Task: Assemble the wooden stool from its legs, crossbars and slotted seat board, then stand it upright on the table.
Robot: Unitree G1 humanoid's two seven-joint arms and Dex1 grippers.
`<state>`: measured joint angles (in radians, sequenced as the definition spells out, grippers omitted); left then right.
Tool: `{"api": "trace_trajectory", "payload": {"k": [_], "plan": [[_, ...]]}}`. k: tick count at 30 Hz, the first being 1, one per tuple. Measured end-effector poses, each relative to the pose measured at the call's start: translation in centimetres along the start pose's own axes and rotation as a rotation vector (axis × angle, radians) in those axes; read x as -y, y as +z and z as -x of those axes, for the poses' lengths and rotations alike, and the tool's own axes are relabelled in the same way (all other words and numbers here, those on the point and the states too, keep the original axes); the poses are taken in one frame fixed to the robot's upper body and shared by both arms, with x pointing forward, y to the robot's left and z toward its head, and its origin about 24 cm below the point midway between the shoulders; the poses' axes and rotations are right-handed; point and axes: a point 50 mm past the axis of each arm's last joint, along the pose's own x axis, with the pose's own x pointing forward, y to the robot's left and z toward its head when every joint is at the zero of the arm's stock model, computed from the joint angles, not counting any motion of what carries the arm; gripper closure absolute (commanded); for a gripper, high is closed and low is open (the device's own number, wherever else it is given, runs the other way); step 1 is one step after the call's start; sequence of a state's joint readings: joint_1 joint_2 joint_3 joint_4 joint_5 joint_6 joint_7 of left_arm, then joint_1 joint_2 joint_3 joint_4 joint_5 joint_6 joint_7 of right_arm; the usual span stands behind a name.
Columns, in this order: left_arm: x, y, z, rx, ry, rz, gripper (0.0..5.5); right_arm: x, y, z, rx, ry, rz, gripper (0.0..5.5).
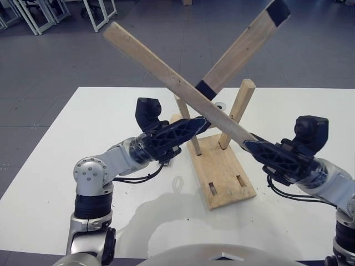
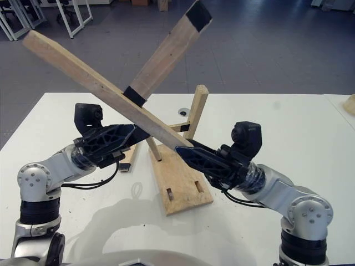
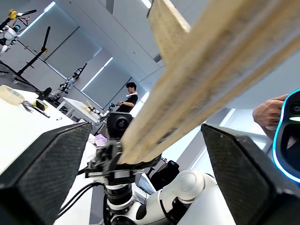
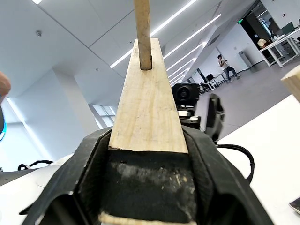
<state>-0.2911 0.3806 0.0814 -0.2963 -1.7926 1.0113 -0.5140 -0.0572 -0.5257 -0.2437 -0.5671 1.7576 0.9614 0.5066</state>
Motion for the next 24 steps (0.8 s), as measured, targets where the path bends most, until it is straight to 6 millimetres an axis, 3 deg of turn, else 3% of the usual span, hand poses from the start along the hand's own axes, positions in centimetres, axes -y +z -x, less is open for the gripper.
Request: {"api": "trace_trajectory", "payload": {"k": [5, 14, 21, 24], "plan": [[0.4, 0.2, -0.4, -0.007, -0.042, 0.012, 1.21, 0.9, -1.2, -0.1, -0.049, -0.034, 0.002, 3.46], [-0.4, 0.3, -0.5, -0.028, 0.021, 0.0, 2.7, 1.2, -2.0, 0.0, -0.093, -0.05, 0.015, 3.46], [-0.8, 0.3, -0.3, -0.041, 0.063, -0.037, 2.98, 1.4, -1.9, 0.2, -0.112, -0.08, 0.031, 3.46], [-1.4, 0.5, -0.2, -0.02, 0.098, -0.059, 3.27, 1.6, -1.7, 0.2, -0.095, -0.114, 0.044, 2.58]]}}
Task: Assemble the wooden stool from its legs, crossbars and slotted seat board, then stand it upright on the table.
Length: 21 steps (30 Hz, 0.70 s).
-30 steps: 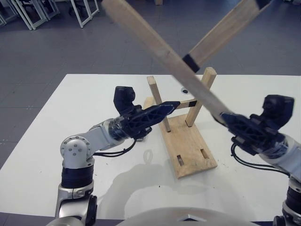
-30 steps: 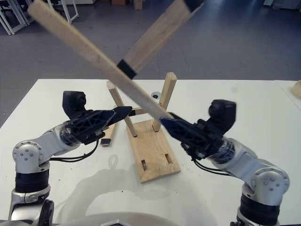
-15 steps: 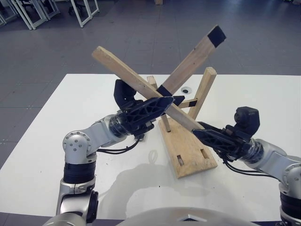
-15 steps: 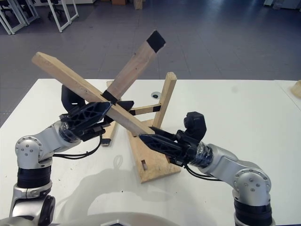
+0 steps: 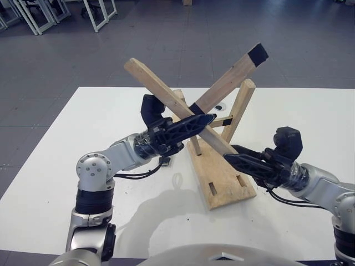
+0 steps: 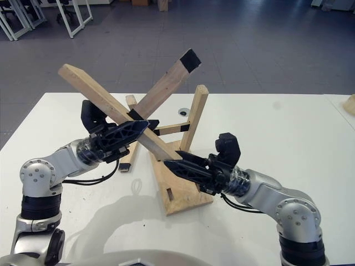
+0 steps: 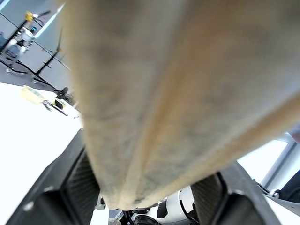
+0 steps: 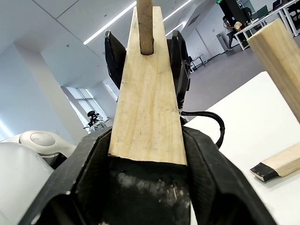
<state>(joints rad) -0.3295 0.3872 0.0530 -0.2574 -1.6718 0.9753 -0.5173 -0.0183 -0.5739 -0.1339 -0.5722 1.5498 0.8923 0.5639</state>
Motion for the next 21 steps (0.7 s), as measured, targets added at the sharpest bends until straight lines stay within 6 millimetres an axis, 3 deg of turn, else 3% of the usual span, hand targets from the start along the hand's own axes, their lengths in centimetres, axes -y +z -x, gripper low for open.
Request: {"api": "trace_trajectory", "payload": {"k": [6, 11, 15, 21], "plan": [[-0.6, 0.6, 0.5, 0.042, 0.054, -0.048, 3.45, 0.2, 0.5, 1.1, -0.042, -0.025, 0.017, 1.34], [-0.6, 1.8, 1.8, 0.013, 0.199, -0.249, 3.45, 0.4, 1.0, 5.0, -0.168, -0.164, 0.061, 0.33], [-0.6, -1.7, 2.0, -0.191, 0.299, -0.399, 3.45, 4.3, 1.1, 8.4, -0.231, -0.543, 0.206, 0.24], [-2.9, -6.3, 2.7, -0.362, 0.382, -0.57, 3.45, 5.9, -0.1, 9.0, -0.273, -0.664, 0.278, 0.24]]}}
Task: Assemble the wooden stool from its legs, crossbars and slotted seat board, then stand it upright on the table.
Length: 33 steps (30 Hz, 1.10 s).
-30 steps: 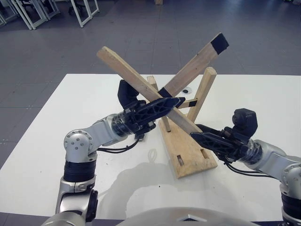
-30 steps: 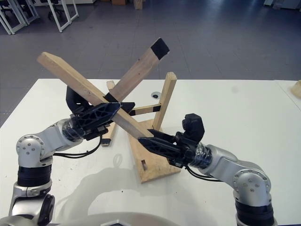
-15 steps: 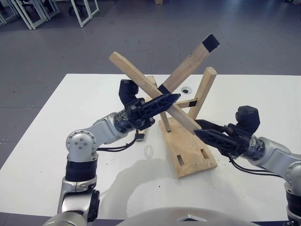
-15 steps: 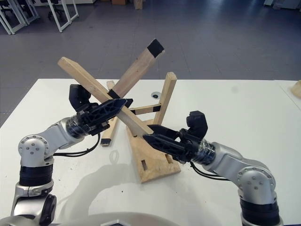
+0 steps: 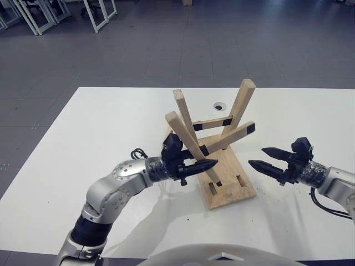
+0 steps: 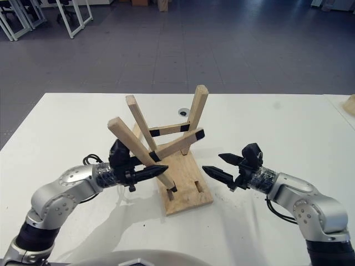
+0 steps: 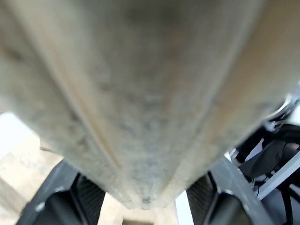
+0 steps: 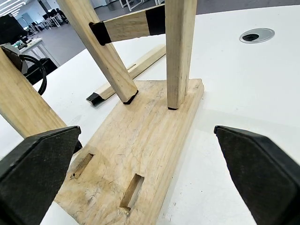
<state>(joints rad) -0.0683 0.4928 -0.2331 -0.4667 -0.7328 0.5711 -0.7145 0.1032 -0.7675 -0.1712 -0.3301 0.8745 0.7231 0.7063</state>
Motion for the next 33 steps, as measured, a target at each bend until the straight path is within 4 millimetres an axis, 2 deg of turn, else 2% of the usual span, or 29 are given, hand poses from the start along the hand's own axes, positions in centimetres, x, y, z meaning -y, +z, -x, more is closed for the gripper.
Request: {"api": "trace_trajectory", "payload": {"k": [4, 21, 28, 30, 32, 33], "plan": [[-0.5, -1.3, 0.4, -0.018, -0.006, -0.033, 3.45, -0.1, -0.8, -0.4, -0.019, -0.008, -0.005, 0.24], [-0.1, -1.8, 0.5, -0.014, -0.02, -0.002, 3.45, -0.2, -1.3, -0.8, -0.033, -0.029, 0.014, 0.24], [-0.7, -2.9, 0.1, 0.018, -0.022, -0.036, 3.45, -0.3, -1.5, -1.0, -0.043, -0.028, 0.023, 0.24], [-0.8, -2.9, 0.0, 0.017, -0.023, -0.055, 3.45, -0.5, -2.4, -1.1, -0.098, -0.022, 0.044, 0.24], [-0.7, -2.9, -0.1, 0.016, -0.025, -0.056, 3.45, -0.4, -4.0, -1.2, -0.211, -0.032, 0.108, 0.24], [-0.7, -2.8, -0.1, 0.015, -0.026, -0.058, 3.45, 0.2, -5.3, -0.9, -0.284, -0.073, 0.142, 0.24]]}}
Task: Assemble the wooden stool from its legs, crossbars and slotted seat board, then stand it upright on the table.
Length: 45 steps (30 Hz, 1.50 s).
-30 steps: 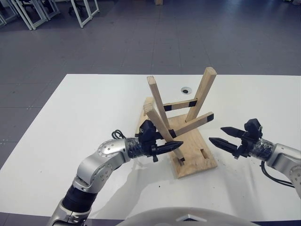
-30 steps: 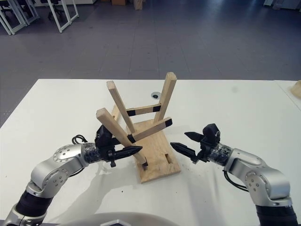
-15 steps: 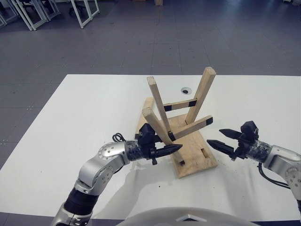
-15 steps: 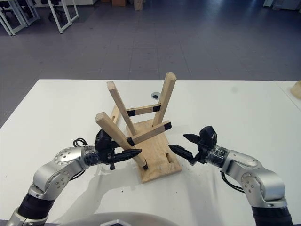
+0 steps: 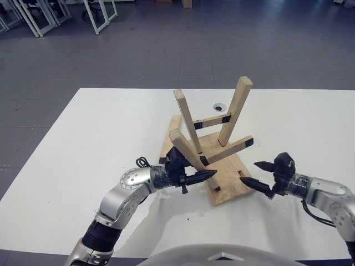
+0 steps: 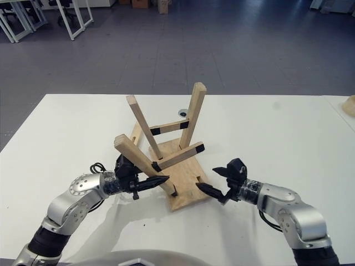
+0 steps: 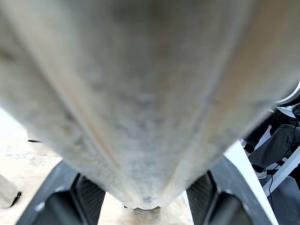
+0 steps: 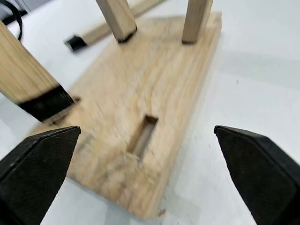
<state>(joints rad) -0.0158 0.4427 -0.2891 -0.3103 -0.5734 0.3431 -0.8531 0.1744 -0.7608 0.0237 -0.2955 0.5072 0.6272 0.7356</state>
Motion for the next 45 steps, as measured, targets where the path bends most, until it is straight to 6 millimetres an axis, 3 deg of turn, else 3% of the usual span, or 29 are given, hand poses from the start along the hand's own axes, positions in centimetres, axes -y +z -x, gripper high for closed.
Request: {"api": "trace_trajectory", "payload": {"k": [6, 17, 22, 27, 30, 37, 45], "plan": [[0.1, -0.1, 0.0, -0.016, -0.004, -0.005, 3.45, 1.6, 0.8, -1.3, 0.034, -0.114, 0.181, 0.24], [-0.1, 0.0, -0.6, -0.061, 0.066, -0.07, 3.46, 0.4, 1.1, -1.8, 0.047, -0.15, 0.256, 0.24], [0.3, 0.2, -1.3, -0.104, 0.03, -0.205, 3.46, 0.1, 1.3, -1.4, 0.047, -0.156, 0.273, 0.24], [1.1, -0.2, -1.7, -0.139, -0.019, -0.35, 3.46, 0.5, 1.3, -1.2, 0.049, -0.167, 0.225, 0.24], [0.7, 0.0, -2.0, -0.17, -0.024, -0.389, 3.46, 0.9, 1.2, -0.7, 0.089, -0.179, 0.083, 0.24], [0.1, 0.5, -1.5, -0.261, -0.108, -0.414, 3.46, 3.0, 3.4, 1.1, 0.277, -0.305, -0.105, 0.24], [-0.7, 0.5, -0.8, -0.254, -0.137, -0.398, 3.46, 0.9, 1.5, -2.4, 0.141, -0.215, -0.011, 0.24]]}}
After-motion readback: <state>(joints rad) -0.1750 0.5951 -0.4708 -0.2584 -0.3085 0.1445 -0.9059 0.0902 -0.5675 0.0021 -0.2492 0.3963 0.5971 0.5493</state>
